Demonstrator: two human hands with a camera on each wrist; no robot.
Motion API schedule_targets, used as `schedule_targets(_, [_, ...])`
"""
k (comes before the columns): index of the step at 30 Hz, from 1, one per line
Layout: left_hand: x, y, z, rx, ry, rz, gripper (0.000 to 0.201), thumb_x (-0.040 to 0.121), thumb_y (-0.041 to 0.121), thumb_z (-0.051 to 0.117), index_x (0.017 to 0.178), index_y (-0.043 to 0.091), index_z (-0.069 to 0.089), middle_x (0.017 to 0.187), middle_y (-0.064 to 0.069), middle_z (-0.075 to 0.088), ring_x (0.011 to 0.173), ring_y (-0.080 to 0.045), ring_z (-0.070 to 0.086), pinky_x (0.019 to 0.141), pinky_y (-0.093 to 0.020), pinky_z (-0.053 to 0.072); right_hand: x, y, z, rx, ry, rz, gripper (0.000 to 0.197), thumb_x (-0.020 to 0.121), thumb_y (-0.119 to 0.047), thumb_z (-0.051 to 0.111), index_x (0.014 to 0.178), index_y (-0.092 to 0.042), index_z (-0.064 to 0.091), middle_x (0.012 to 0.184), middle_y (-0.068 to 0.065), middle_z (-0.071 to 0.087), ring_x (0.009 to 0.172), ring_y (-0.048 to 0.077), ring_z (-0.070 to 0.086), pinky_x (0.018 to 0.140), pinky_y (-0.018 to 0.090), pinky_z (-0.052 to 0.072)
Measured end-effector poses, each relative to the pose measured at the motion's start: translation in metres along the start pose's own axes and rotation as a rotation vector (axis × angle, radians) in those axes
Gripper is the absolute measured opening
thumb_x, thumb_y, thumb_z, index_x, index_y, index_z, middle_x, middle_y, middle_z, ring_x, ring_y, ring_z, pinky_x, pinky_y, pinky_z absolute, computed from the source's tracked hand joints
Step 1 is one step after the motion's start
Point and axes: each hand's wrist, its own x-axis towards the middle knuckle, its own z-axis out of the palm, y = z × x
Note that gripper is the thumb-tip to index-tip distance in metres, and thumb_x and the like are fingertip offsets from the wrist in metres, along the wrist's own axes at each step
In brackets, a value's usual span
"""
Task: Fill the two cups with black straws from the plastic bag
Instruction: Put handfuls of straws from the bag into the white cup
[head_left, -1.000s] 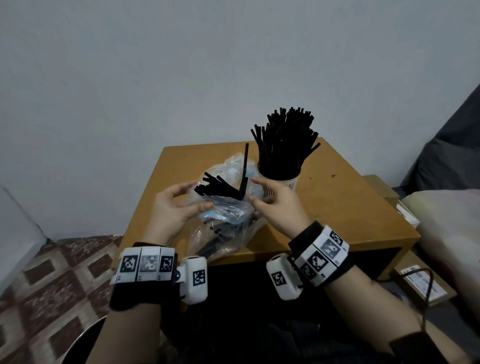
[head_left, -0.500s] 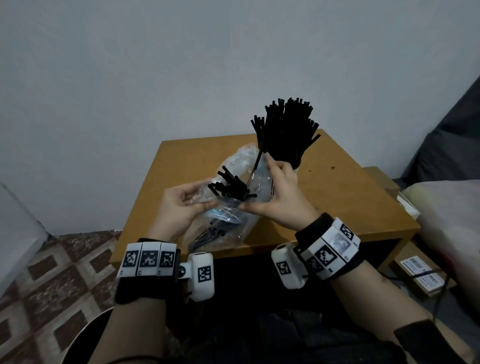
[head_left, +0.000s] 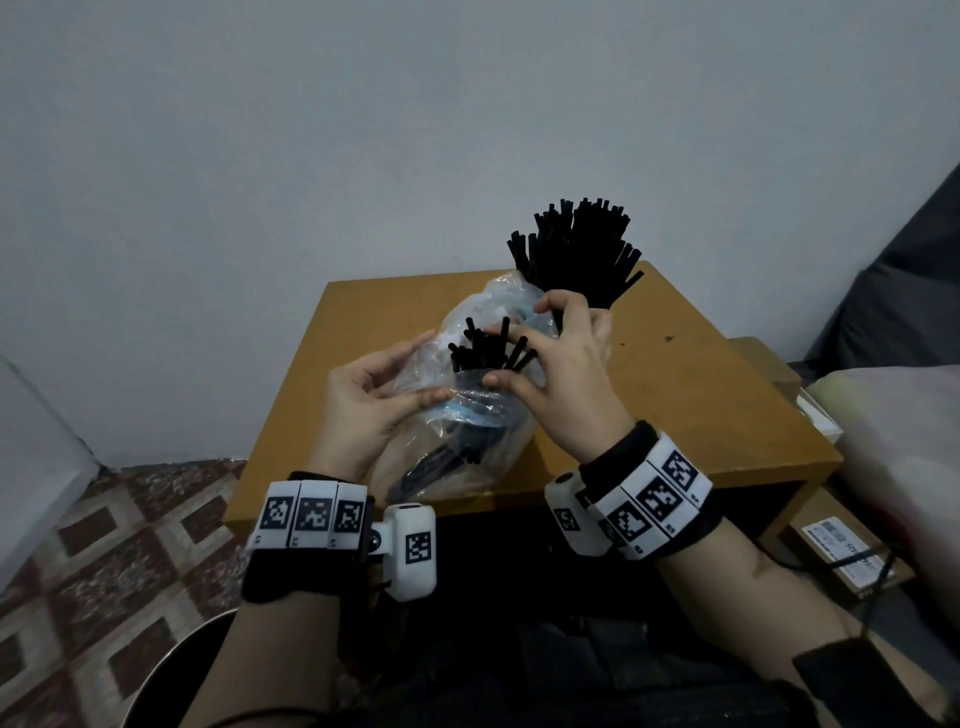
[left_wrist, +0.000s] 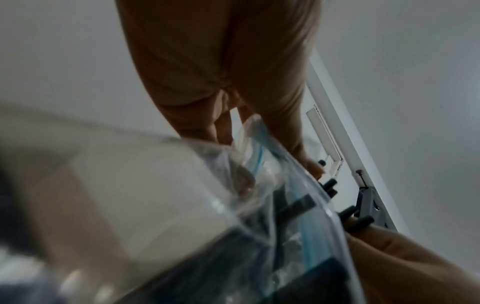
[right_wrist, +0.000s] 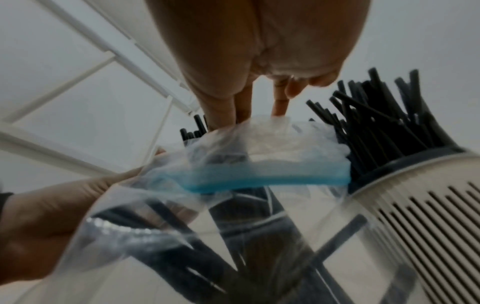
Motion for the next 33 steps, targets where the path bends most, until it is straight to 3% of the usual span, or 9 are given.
schedule_targets(5, [0.001,0.000,0.004,0.011,0.024,0.067,0.056,0.053,0.002,0.078,0.108,0.014,0.068,0.103,0.004,0.073,0.098,-0.013,0.070,0.080,-0.026,0.058,0.004,-0.008,-0.002,0.092,-0.146,-0.115,0.048,0.090,-0.024,0.059,0.135,-0.008,0.049,0.127,0.008,0.048,0.120,0.018,0.036,0.104,0.021,0.026])
schedule_targets(10, [0.003,-0.002,0.002,0.050,-0.007,0.090,0.057,0.052,0.001,0.079,0.106,0.015,0.069,0.101,0.008,0.073,0.101,-0.012,0.068,0.081,-0.023,0.056,0.009,-0.008,-0.006,0.213,-0.185,-0.095,0.045,0.091,-0.021,0.060,0.133,-0.012,0.050,0.121,0.002,0.054,0.112,0.008,0.047,0.091,0.008,0.030])
schedule_targets(14, [0.003,-0.002,0.005,0.069,-0.029,0.103,0.058,0.051,0.001,0.080,0.107,0.015,0.069,0.101,0.007,0.073,0.102,-0.010,0.068,0.082,-0.018,0.054,0.015,-0.005,-0.004,0.125,-0.246,-0.110,0.053,0.085,-0.019,0.067,0.134,-0.013,0.049,0.123,0.002,0.056,0.113,0.011,0.049,0.094,0.014,0.032])
schedule_targets(16, [0.003,-0.002,0.007,0.073,-0.031,0.100,0.059,0.052,0.001,0.079,0.108,0.014,0.068,0.099,0.006,0.073,0.099,-0.009,0.069,0.080,-0.018,0.054,0.017,-0.004,-0.002,0.122,-0.227,-0.133,0.047,0.083,-0.014,0.069,0.128,-0.011,0.054,0.119,0.004,0.061,0.110,0.015,0.054,0.094,0.018,0.036])
schedule_targets(21, [0.005,-0.005,0.007,0.049,0.012,0.095,0.055,0.054,0.002,0.079,0.107,0.014,0.069,0.105,0.004,0.072,0.102,-0.014,0.068,0.082,-0.024,0.056,0.021,0.003,0.000,0.284,-0.096,-0.090,0.017,0.086,-0.009,0.064,0.102,-0.012,0.067,0.097,-0.004,0.065,0.095,0.006,0.057,0.081,-0.001,0.036])
schedule_targets(23, [0.005,-0.005,0.007,0.049,0.017,0.097,0.054,0.055,0.001,0.078,0.107,0.013,0.068,0.108,0.002,0.071,0.103,-0.013,0.068,0.083,-0.024,0.056,0.022,0.007,0.000,0.324,-0.059,-0.076,0.012,0.087,-0.008,0.062,0.096,-0.014,0.066,0.091,-0.007,0.063,0.091,0.004,0.059,0.076,-0.003,0.037])
schedule_targets(28, [0.004,-0.004,0.006,0.084,0.030,0.113,0.054,0.063,-0.011,0.075,0.111,0.012,0.065,0.108,0.006,0.069,0.093,0.001,0.068,0.078,-0.013,0.052,0.027,0.013,-0.005,0.227,0.019,-0.121,0.014,0.090,-0.017,0.059,0.103,-0.016,0.065,0.094,0.001,0.069,0.087,0.011,0.064,0.078,0.017,0.051])
schedule_targets(31, [0.005,-0.005,0.004,0.099,0.044,0.103,0.057,0.065,-0.013,0.073,0.115,0.012,0.062,0.089,0.019,0.073,0.086,0.004,0.069,0.075,-0.011,0.051,0.032,0.014,-0.012,0.229,0.033,-0.093,0.019,0.091,-0.016,0.057,0.108,-0.011,0.064,0.090,0.002,0.068,0.076,0.007,0.061,0.065,0.006,0.045])
schedule_targets(33, [0.005,-0.004,0.003,0.109,0.046,0.106,0.058,0.065,-0.013,0.073,0.116,0.012,0.061,0.085,0.024,0.072,0.085,0.005,0.068,0.074,-0.010,0.051,0.035,0.014,-0.017,0.278,0.038,-0.053,0.018,0.091,-0.017,0.057,0.106,-0.010,0.064,0.085,0.000,0.066,0.068,0.002,0.059,0.059,0.007,0.046])
